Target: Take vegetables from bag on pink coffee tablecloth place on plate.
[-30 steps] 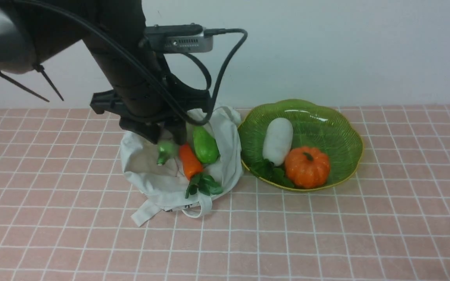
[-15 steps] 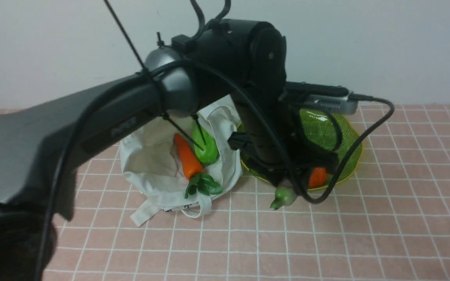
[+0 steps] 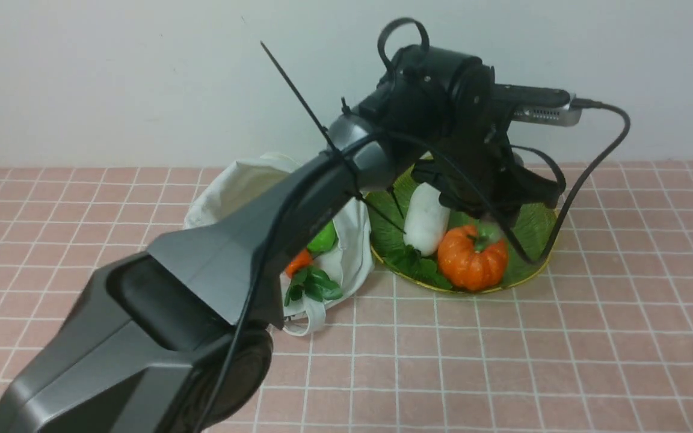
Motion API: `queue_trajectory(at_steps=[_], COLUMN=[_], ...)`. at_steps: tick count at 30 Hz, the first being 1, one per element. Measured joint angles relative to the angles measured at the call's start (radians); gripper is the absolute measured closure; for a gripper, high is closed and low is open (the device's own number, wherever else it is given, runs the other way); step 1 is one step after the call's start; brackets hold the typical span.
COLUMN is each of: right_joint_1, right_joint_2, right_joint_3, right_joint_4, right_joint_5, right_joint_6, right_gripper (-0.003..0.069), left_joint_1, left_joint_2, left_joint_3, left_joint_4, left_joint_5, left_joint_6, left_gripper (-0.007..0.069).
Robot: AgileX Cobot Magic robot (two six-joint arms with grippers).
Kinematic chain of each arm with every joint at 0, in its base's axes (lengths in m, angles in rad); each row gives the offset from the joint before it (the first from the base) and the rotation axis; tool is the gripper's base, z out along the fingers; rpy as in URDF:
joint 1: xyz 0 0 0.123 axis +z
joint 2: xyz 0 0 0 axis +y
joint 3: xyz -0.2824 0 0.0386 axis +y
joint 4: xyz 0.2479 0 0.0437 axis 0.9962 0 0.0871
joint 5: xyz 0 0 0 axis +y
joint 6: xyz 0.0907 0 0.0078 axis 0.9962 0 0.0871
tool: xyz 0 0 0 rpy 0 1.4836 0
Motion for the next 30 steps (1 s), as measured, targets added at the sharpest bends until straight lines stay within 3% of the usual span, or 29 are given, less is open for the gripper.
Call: queue_trajectory(at_steps=[2, 6, 10, 14, 18, 20, 21, 22, 24, 26, 30], right_joint_1=[0.0, 0.0, 0.0, 0.0, 0.0, 0.0, 0.0, 0.0, 0.0, 0.0, 0.0], right_joint_2=[0.0, 0.0, 0.0, 0.0, 0.0, 0.0, 0.0, 0.0, 0.0, 0.0, 0.0], right_joint_3=[0.0, 0.0, 0.0, 0.0, 0.0, 0.0, 0.0, 0.0, 0.0, 0.0, 0.0], right_joint_4=[0.0, 0.0, 0.0, 0.0, 0.0, 0.0, 0.0, 0.0, 0.0, 0.0, 0.0], right_joint_5=[0.0, 0.0, 0.0, 0.0, 0.0, 0.0, 0.0, 0.0, 0.0, 0.0, 0.0], right_joint_6=[0.0, 0.0, 0.0, 0.0, 0.0, 0.0, 0.0, 0.0, 0.0, 0.0, 0.0], right_gripper=[0.0673, 0.0673, 0.0673, 0.0673, 0.0673, 0.0673, 0.0673, 0.0673, 0.0673, 0.0673, 0.0673], left_joint_1=[0.002, 0.018, 0.041, 0.082, 0.105, 0.109, 0.109, 0.109, 0.107, 0.107, 0.107], left_joint_2=[0.011, 0.037, 0.032, -0.031, -0.127, -0.237, -0.246, -0.335, -0.429, -0.499, -0.674], left_joint_3=[-0.002, -0.006, -0.006, -0.032, -0.097, -0.159, -0.162, -0.179, -0.182, -0.168, -0.001], left_joint_4=[0.002, 0.005, 0.006, 0.025, 0.081, 0.145, 0.149, 0.168, 0.168, 0.162, 0.132], left_joint_5=[-0.025, -0.083, -0.071, 0.048, 0.161, 0.186, 0.188, 0.194, 0.196, 0.198, 0.2], left_joint_6=[-0.042, -0.123, -0.112, -0.032, 0.025, 0.079, 0.084, 0.121, 0.156, 0.186, 0.23], left_gripper=[0.0309, 0.0153, 0.004, 0.0031, 0.0119, 0.0256, 0.0268, 0.0385, 0.0519, 0.0584, 0.0629])
